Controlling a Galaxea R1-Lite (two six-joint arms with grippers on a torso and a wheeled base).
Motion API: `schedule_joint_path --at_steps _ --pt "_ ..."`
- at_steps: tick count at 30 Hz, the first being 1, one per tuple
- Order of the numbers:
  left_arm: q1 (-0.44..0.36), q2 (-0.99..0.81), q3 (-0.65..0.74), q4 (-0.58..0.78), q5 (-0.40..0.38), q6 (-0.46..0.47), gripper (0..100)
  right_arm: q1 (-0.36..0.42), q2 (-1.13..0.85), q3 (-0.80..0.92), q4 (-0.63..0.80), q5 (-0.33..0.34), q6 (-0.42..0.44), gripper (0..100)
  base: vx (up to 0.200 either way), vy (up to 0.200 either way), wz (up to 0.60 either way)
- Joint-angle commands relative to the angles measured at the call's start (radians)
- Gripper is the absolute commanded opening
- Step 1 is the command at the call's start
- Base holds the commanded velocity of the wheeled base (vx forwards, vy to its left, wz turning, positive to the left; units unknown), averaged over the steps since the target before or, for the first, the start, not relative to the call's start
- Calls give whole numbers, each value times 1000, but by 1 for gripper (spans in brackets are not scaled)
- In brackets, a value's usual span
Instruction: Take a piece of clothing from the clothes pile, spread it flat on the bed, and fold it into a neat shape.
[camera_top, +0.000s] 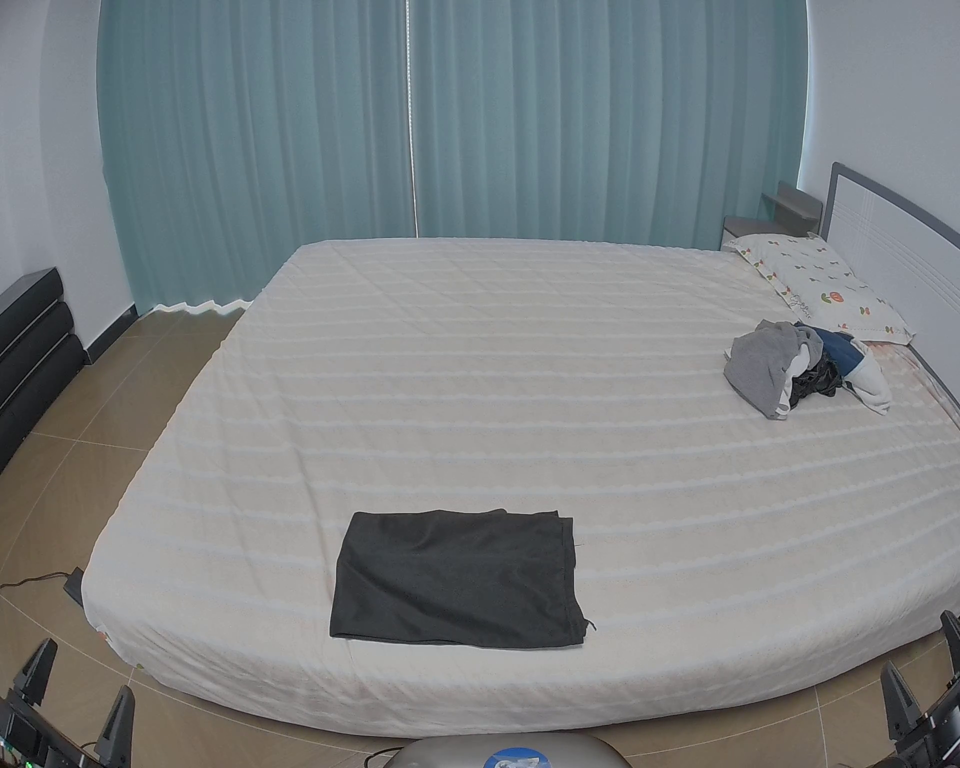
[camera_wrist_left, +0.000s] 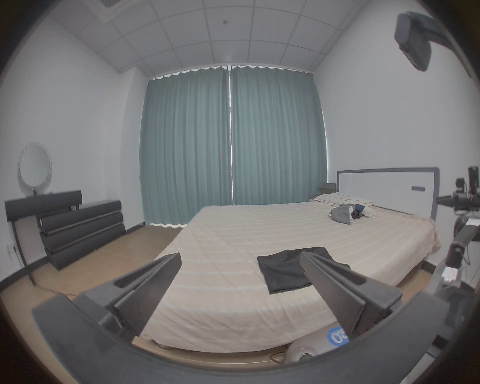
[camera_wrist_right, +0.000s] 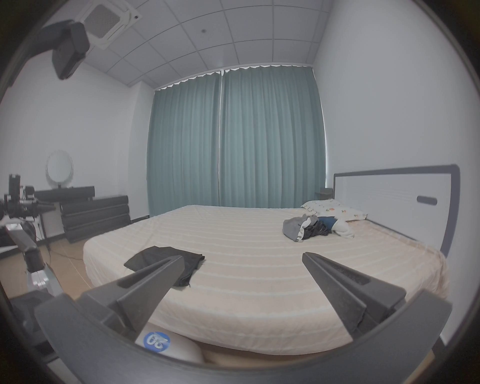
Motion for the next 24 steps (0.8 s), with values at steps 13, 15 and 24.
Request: schedule_joint_path --at_steps 13,15,24 --pt "1 8 16 12 1 -73 100 -1 -10 -4 15 36 -10 100 0 0 0" --pt "0 8 16 12 1 -70 100 -1 -11 -2 12 39 -11 100 0 0 0" --pt "1 8 16 11 4 -73 100 2 -11 -2 9 105 99 100 0 0 0"
